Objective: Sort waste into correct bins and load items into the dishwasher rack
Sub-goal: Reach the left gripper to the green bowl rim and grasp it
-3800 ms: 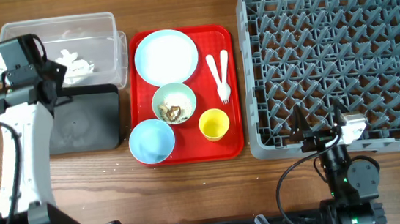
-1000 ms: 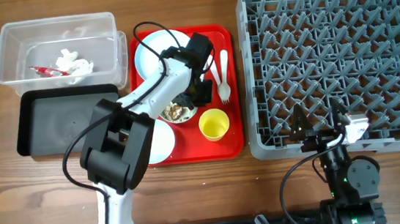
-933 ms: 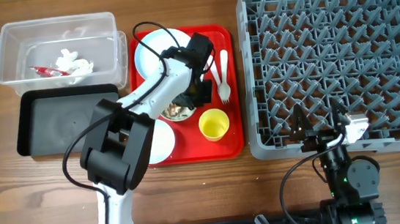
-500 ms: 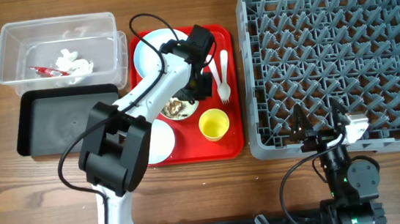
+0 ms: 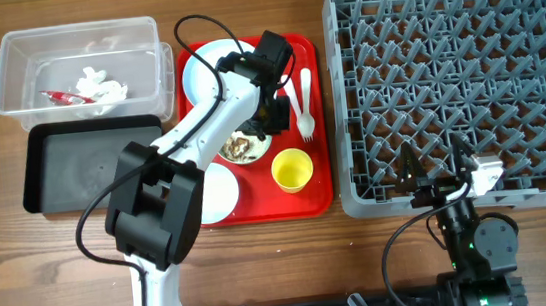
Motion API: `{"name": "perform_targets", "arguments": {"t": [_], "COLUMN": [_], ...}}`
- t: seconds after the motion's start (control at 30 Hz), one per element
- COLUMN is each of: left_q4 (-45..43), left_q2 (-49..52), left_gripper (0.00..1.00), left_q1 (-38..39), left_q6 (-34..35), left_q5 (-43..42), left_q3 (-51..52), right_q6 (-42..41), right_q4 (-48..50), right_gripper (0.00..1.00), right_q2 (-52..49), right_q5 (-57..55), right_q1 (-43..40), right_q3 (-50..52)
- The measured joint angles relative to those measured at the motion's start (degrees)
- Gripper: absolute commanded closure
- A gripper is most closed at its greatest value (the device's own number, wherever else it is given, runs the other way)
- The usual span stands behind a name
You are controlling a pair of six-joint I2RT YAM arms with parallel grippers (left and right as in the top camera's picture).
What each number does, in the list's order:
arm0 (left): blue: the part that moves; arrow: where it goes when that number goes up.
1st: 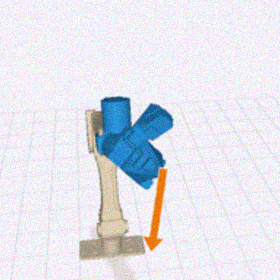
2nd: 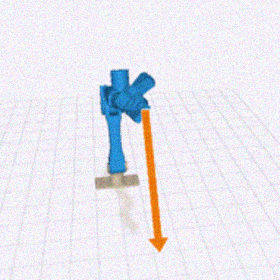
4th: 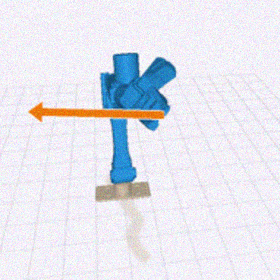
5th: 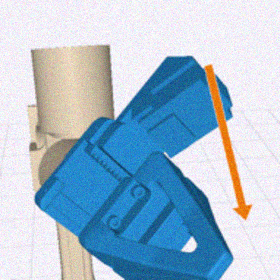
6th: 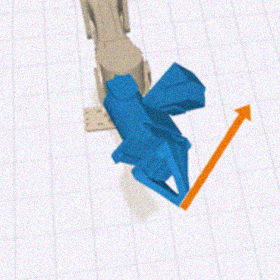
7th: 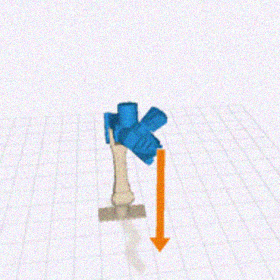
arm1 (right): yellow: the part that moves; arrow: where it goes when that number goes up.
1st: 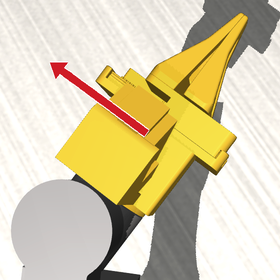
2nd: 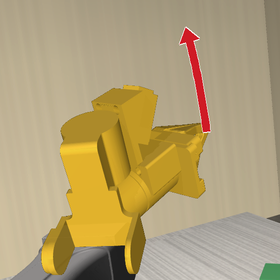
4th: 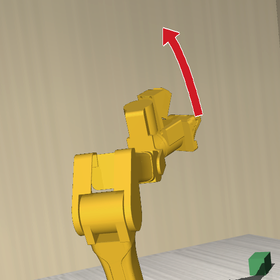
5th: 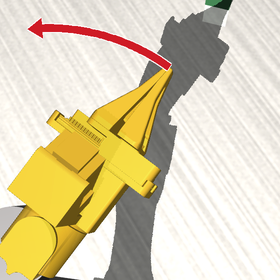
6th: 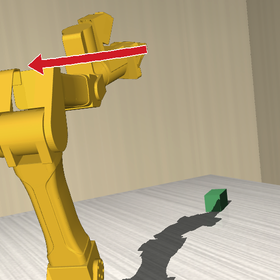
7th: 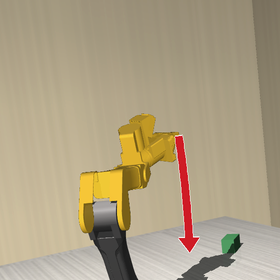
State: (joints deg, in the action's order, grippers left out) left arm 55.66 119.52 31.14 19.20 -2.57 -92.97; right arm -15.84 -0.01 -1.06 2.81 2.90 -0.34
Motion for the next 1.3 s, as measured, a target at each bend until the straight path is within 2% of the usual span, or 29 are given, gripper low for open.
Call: {"name": "perform_targets", "arguments": {"t": [0.17, 0.9, 1.13, 1.2, 1.3], "left_q4": [-1.1, -3.6, -6.2, -6.4, -6.4], "left_q2": [0.2, 1.5, 1.5, 1.5, 1.4], "left_gripper": [0.83, 0.87, 0.91, 0.96, 0.96], "left_q1": [0.0, 0.0, 0.0, 0.0, 0.1], "left_q6": [0.4, 3.2, 3.7, 3.7, 3.9], "left_q5": [0.4, 1.5, 1.5, 1.6, 2.1], "left_q3": [0.0, 0.0, 1.9, 2.1, 2.1], "right_q6": [0.0, 0.0, 0.0, 0.0, 0.0], "right_q4": [0.0, 0.0, 0.0, 0.0, 0.0], "right_gripper": [0.0, 0.0, 0.0, 0.0, 0.0], "right_q2": [0.0, 0.0, 0.0, 0.0, 0.0], "right_q5": [0.0, 0.0, 0.0, 0.0, 0.0], "right_q1": [0.0, 0.0, 0.0, 0.0, 0.0], "right_q3": [0.0, 0.0, 0.0, 0.0, 0.0]}}
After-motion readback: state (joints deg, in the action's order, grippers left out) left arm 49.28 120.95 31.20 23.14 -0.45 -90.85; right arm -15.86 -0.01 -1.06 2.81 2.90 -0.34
